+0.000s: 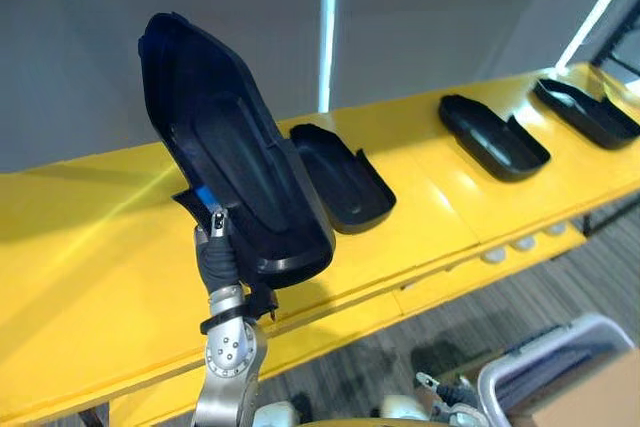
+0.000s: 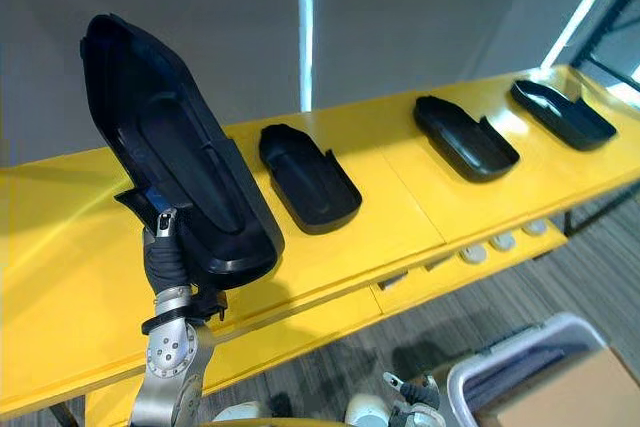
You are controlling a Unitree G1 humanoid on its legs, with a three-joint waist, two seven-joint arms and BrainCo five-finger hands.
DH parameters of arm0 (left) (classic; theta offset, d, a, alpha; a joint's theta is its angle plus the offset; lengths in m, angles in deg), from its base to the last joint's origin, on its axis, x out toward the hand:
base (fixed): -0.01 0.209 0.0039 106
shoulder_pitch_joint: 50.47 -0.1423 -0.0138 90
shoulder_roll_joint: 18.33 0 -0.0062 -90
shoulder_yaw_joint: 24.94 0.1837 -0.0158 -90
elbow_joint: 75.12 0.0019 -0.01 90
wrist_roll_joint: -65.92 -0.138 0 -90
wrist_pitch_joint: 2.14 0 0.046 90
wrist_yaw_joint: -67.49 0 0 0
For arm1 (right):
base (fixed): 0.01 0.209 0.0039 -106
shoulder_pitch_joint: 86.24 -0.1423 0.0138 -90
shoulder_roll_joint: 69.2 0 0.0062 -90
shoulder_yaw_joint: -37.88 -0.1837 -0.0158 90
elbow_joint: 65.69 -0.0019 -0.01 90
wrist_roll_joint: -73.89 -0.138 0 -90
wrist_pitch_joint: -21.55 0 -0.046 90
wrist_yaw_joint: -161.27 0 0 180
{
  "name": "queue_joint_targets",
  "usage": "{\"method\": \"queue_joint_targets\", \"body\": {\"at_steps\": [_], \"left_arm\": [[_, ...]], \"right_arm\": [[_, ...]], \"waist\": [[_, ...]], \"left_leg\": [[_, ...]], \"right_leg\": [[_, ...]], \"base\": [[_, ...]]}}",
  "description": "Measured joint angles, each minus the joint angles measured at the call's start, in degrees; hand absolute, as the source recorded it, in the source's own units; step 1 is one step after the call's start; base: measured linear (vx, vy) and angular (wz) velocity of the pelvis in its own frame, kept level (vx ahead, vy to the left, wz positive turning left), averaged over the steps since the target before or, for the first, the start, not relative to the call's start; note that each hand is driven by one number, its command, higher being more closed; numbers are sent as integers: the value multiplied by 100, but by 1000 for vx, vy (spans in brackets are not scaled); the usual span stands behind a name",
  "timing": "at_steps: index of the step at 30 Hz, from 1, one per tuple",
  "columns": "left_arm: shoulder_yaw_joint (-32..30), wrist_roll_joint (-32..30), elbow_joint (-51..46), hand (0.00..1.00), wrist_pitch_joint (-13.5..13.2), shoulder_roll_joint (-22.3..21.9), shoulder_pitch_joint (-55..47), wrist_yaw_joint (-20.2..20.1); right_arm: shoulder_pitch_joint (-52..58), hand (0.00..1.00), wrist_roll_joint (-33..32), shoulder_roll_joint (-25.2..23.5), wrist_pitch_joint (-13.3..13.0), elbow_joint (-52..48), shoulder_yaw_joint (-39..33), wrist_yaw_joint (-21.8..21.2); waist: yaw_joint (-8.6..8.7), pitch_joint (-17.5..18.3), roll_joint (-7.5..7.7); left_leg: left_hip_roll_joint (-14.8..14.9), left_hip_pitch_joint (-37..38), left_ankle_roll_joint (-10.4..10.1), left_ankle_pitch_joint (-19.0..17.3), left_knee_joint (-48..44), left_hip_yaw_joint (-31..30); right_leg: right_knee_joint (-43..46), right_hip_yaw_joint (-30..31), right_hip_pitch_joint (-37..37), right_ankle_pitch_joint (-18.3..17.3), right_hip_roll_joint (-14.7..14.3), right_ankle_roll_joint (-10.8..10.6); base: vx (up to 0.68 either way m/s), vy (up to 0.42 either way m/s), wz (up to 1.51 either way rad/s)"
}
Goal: Walk over and take plastic housings, then place them on the shelf
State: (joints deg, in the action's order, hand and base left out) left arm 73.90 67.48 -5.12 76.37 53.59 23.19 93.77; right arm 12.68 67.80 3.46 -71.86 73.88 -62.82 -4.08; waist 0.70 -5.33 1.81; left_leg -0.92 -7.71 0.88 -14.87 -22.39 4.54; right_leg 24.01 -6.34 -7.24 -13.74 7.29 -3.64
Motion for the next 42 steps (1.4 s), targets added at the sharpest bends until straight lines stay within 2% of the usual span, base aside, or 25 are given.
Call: {"method": "queue_joint_targets", "body": {"at_steps": [2,3,8,13,16,17,18,21,23,25,26,27,28,30,31,32,34,35,36,37,38,39,40,41,42], "left_arm": [[-5,4,-26,100,1,-123,-67,-29],[14,10,-25,100,1,-119,-64,-45],[81,8,-17,100,10,-123,-65,-229],[142,5,-17,100,60,-107,-29,-230],[161,2,-19,100,122,-109,58,-204],[170,1,-18,100,120,-97,102,-167],[174,0,-16,100,123,-94,194,-112],[228,2,-12,100,117,-75,252,-47],[247,2,5,100,111,-69,279,2],[310,5,68,100,111,-90,351,36],[353,2,146,100,94,-68,430,35],[363,4,207,100,95,-29,490,39],[335,6,358,100,95,115,634,86],[245,8,496,100,109,358,619,187],[167,6,507,100,114,445,586,264],[114,0,494,100,95,495,629,302],[68,-4,490,100,76,475,644,318],[73,-8,494,100,83,429,634,314],[72,-7,495,100,91,406,632,317],[65,-8,495,100,98,353,627,314],[57,-8,490,100,98,173,616,301],[59,-17,489,100,101,46,616,264],[63,-49,496,100,109,-37,621,238],[97,-138,490,100,153,-122,591,221],[189,-192,490,100,170,-118,550,179]], "right_arm": [[-5,0,1,14,4,-115,-4,1],[-2,0,0,10,4,-118,-3,3],[224,0,-1,-87,8,-153,0,3],[281,0,-4,-91,8,-135,4,12],[270,0,-11,-83,2,-137,-14,27],[248,0,-12,-121,-10,-111,2,32],[189,0,-13,-97,-10,-48,-8,40],[180,0,-8,-3,-4,153,-56,68],[136,0,-15,52,-4,325,-202,103],[161,0,-2,147,0,476,-305,164],[165,0,3,219,18,669,-347,173],[137,0,5,210,24,745,-409,168],[110,0,28,76,48,799,-453,191],[25,0,152,-38,109,771,-458,200],[-42,0,235,-48,115,737,-385,197],[-143,0,330,-93,131,765,-209,195],[-273,0,457,-111,131,810,10,188],[-314,0,472,-124,133,735,43,164],[-308,0,467,-127,128,725,44,162],[-297,0,463,-121,123,720,43,163],[-275,0,461,-104,121,721,51,162],[-274,0,451,-84,121,722,55,162],[-288,0,435,-65,113,702,49,159],[-274,0,438,-33,110,580,35,161],[-228,0,431,-3,109,518,24,162]], "waist": [[-63,76,-128],[-58,72,-118],[-152,157,80],[-154,174,122],[-156,133,220],[-164,113,261],[-143,89,289],[-76,84,321],[61,109,282],[155,209,111],[177,317,43],[179,330,101],[173,318,318],[142,289,437],[92,266,420],[-6,267,419],[18,265,414],[63,246,388],[102,237,379],[117,237,378],[94,236,377],[66,220,356],[42,211,343],[22,121,185],[24,126,129]], "left_leg": [[219,-127,-78,-55,-69,62],[252,-110,-69,-48,-41,87],[381,282,-240,69,245,332],[373,330,-346,162,322,228],[385,176,-449,279,138,292],[584,70,-213,91,-80,610],[1013,-61,-86,-26,-473,988],[1839,-199,-171,41,-646,924],[2024,-240,-324,249,-391,548],[2056,-241,-297,1112,193,-3],[1930,-215,-940,866,305,-281],[1845,-213,-1126,753,347,-292],[1650,-223,-1255,666,395,-259],[1549,-188,-1147,603,306,-115],[1633,-112,-1044,542,173,88],[1636,-76,-1008,513,92,338],[1574,-95,-870,428,35,504],[1476,-105,-785,380,62,575],[1470,-104,-778,377,74,569],[1460,-73,-778,377,100,565],[1396,-27,-781,377,107,561],[1352,-40,-801,364,85,558],[1360,-62,-819,352,60,506],[1398,-57,-846,378,141,402],[1403,-37,-848,452,282,349]], "right_leg": [[-232,-90,19,47,-159,65],[-263,-105,44,49,-188,69],[-804,-182,585,99,-312,148],[-1021,-518,847,134,-306,157],[-983,-759,900,140,-215,167],[-980,-808,884,179,-180,237],[-931,-880,861,163,-134,265],[-791,-942,847,155,124,268],[-742,-964,854,154,338,213],[-702,-1040,852,150,480,-103],[-719,-1074,833,167,583,-342],[-733,-1075,824,228,681,-431],[-825,-1067,823,438,897,-540],[-947,-914,788,1026,984,-509],[-804,-749,581,1344,943,-270],[-680,-752,333,1433,874,39],[-641,-928,226,1567,931,179],[-591,-803,177,1380,943,21],[-390,-522,135,1068,752,-196],[-167,-265,93,675,480,-310],[41,31,135,-25,49,-313],[-50,33,210,-241,16,-208],[-125,101,243,-343,-30,-240],[-119,69,284,-344,-113,-178],[-116,11,280,-359,-128,-147]], "base": [[152,-147,-2],[180,-137,-2],[169,-68,1],[95,-41,33],[38,-48,49],[29,-21,30],[18,14,31],[34,133,20],[73,368,24],[102,454,30],[82,377,26],[98,550,32],[35,417,16],[9,363,-26],[-43,356,-87],[-91,399,-95],[-112,268,-53],[-86,129,-11],[-118,79,2],[-134,-72,13],[-161,-98,11],[-149,-115,8],[-158,-95,12],[-222,-110,19],[-218,-128,29]]}}
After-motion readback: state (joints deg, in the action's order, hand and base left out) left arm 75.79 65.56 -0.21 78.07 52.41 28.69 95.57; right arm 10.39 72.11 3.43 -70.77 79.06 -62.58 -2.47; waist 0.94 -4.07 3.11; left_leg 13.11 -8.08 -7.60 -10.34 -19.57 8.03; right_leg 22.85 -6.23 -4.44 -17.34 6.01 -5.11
